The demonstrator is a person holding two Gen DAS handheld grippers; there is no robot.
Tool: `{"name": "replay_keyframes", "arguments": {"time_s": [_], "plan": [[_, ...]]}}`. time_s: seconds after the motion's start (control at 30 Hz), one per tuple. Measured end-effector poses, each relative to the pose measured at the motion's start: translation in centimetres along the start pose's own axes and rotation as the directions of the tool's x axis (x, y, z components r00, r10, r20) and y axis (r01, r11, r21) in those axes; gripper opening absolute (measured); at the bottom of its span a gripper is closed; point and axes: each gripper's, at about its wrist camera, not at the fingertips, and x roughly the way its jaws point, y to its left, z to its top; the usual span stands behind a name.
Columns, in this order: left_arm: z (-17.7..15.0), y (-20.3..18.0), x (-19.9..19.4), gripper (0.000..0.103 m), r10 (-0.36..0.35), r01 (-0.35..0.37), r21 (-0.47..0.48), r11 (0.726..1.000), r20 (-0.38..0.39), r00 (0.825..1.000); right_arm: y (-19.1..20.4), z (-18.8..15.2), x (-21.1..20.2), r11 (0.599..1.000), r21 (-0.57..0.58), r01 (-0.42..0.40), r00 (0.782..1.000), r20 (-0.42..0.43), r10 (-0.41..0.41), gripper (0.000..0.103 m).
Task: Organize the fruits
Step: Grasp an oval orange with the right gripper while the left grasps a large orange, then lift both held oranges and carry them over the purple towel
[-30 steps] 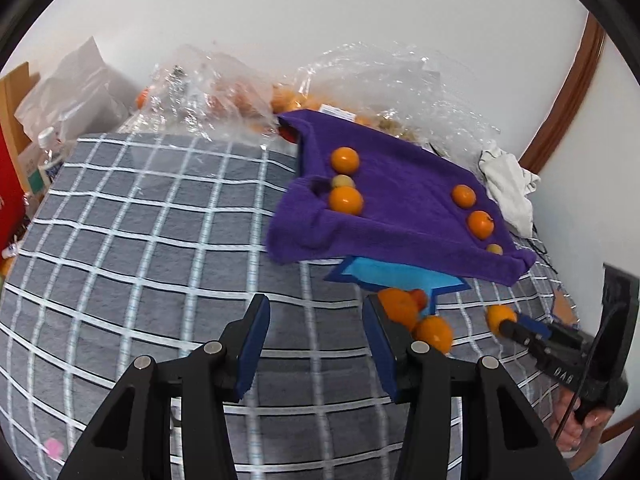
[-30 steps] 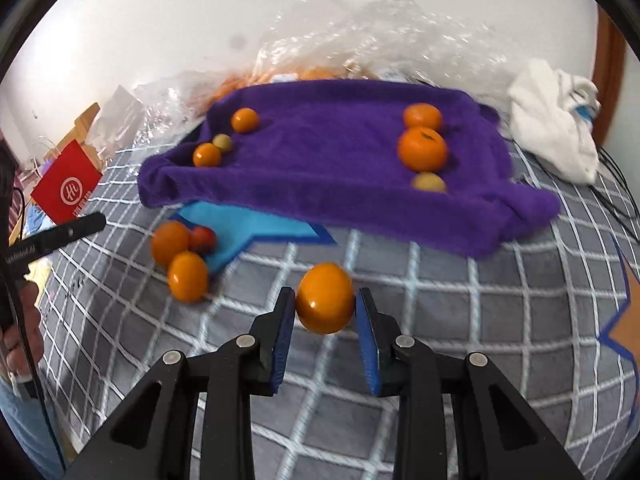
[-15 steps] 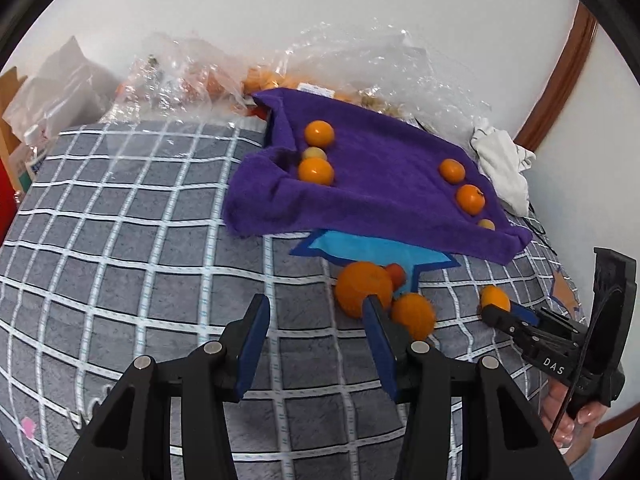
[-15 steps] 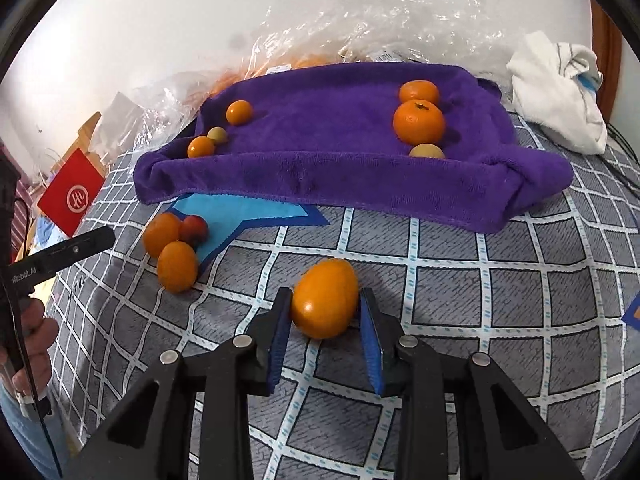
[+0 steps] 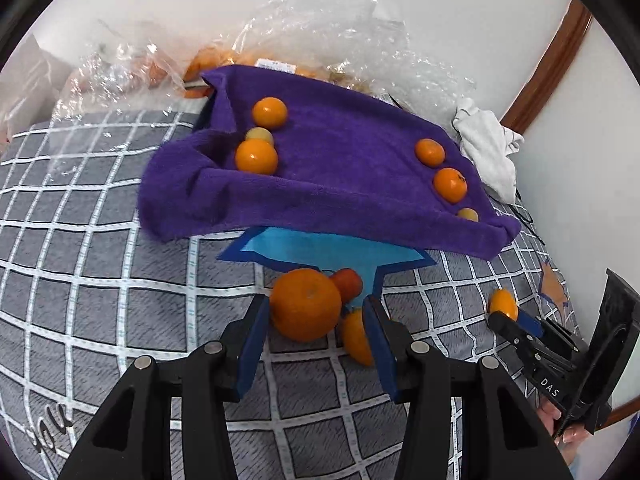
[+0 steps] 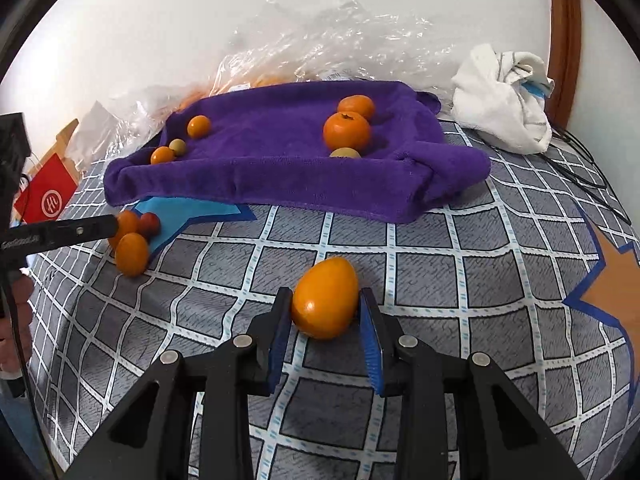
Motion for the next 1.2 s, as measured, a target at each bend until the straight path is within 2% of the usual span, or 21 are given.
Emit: {"name": "replay_keyframes", "arguments": {"time_s": [0.13, 0.23, 0.5, 0.7, 0.9, 1.2], "plan": [[0.2, 0.1, 0.6, 0.044, 0.008, -0.008, -0.008, 1.0, -0.009, 1.0, -0.5, 0.1, 0.1, 1.0, 0.018, -0.006, 1.0, 0.001, 0.006, 0.033], [0.3, 0.2, 0.9, 0.039, 0.021, -0.021, -0.005, 1.0, -0.016, 1.0, -0.7, 0.1, 0.1, 0.999, 0.034, -0.017, 1.0, 0.0, 0.017, 0.033], [0.1, 0.5, 0.8, 0.037, -0.002, 0.002, -0.029, 1.0, 0.001, 1.0, -0.9, 0.3, 0.3, 0.998, 0.045, -0.041, 0.999, -0.009, 0.041, 0.033], [0.2, 0.9, -0.8, 0.037, -0.001, 0.002, -0.044, 0.999, 0.023, 1.0, -1.2, 0.3, 0.2, 0.996, 0.071, -0.054, 0.998, -0.016, 0.055, 0.033], [0.3, 1.5, -2.6, 0.037, 0.001, 0.002, -0.045, 0.999, 0.058, 0.998, -1.5, 1.0, -1.0, 0.996, 0.089, -0.03, 1.0, 0.003, 0.03, 0.033], [1.3, 1.8, -5.1, 0.037, -0.012, 0.017, -0.05, 0.999, 0.095, 0.995, -0.8, 4.3, -3.4, 0.997, 0.077, -0.004, 0.999, 0.053, 0.0, 0.033]]}}
